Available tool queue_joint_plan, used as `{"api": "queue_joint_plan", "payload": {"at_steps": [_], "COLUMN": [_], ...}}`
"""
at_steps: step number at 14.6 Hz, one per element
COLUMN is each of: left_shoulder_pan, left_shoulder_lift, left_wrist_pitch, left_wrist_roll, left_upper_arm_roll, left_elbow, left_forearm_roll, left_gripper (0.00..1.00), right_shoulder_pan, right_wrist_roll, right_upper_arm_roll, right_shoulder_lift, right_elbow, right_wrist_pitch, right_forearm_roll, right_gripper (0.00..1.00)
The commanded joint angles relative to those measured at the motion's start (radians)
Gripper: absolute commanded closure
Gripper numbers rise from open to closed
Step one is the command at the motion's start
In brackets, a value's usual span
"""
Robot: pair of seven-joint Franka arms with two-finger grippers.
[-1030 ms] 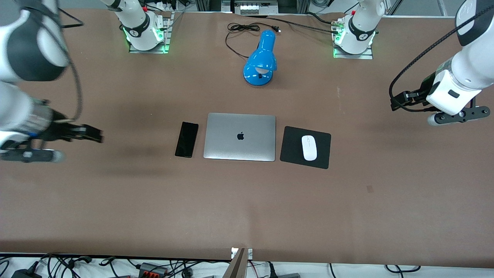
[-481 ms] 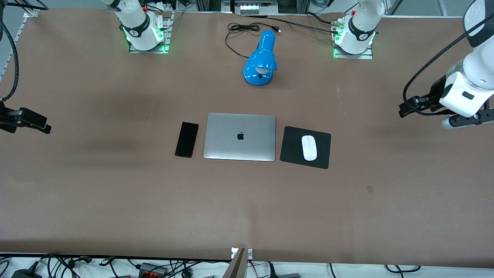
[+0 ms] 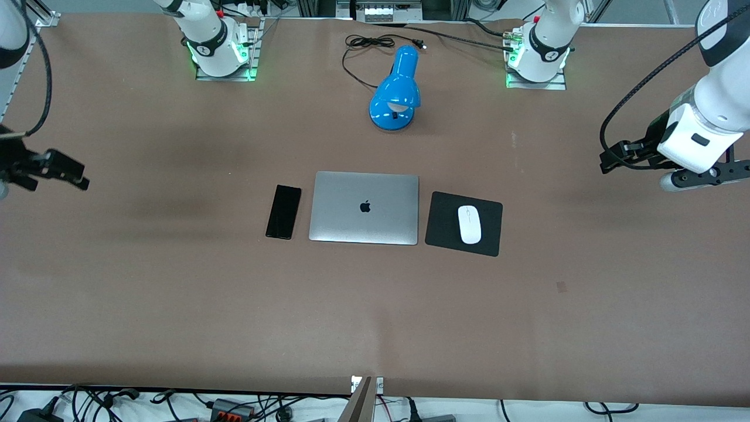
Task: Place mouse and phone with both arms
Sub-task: 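Open the right gripper and withdraw it from the phone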
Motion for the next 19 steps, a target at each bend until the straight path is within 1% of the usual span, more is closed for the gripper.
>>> {"api": "queue_joint_plan", "payload": {"at_steps": [1,6,15,16,18,19], "left_shoulder_pan": [-0.087,-0.090,-0.086,-0.087,-0.086,-0.086], "left_shoulder_lift": [-0.025,-0.023,-0.025,-0.025,-0.023,-0.025], "left_wrist_pitch": [-0.006,-0.001,-0.011,-0.014,-0.008,-0.008], "left_wrist_roll": [0.022,0.020,0.023,0.023,0.023,0.023], "left_upper_arm_roll": [0.101,0.098,0.096,0.096,0.096,0.096], "left_elbow": [-0.021,-0.017,-0.016,-0.016,-0.016,-0.016], "left_forearm_roll": [-0.010,-0.010,-0.007,-0.007,-0.008,-0.008], "left_gripper": [0.00,0.00,0.00,0.00,0.00,0.00], "right_shoulder_pan": [-0.003,-0.003,-0.004,-0.006,-0.003,-0.003], "right_wrist_roll": [-0.015,-0.006,-0.005,0.004,0.105,0.101], "right_upper_arm_roll": [0.006,0.008,0.005,0.005,0.008,0.009], "right_shoulder_lift": [-0.113,-0.118,-0.127,-0.134,-0.137,-0.138], "right_elbow": [-0.139,-0.133,-0.133,-0.135,-0.131,-0.131], "right_wrist_pitch": [0.030,-0.016,-0.018,-0.018,-0.019,-0.022], "right_forearm_roll": [-0.013,-0.013,-0.012,-0.012,-0.013,-0.016], "right_gripper": [0.00,0.00,0.00,0.00,0.00,0.00]}}
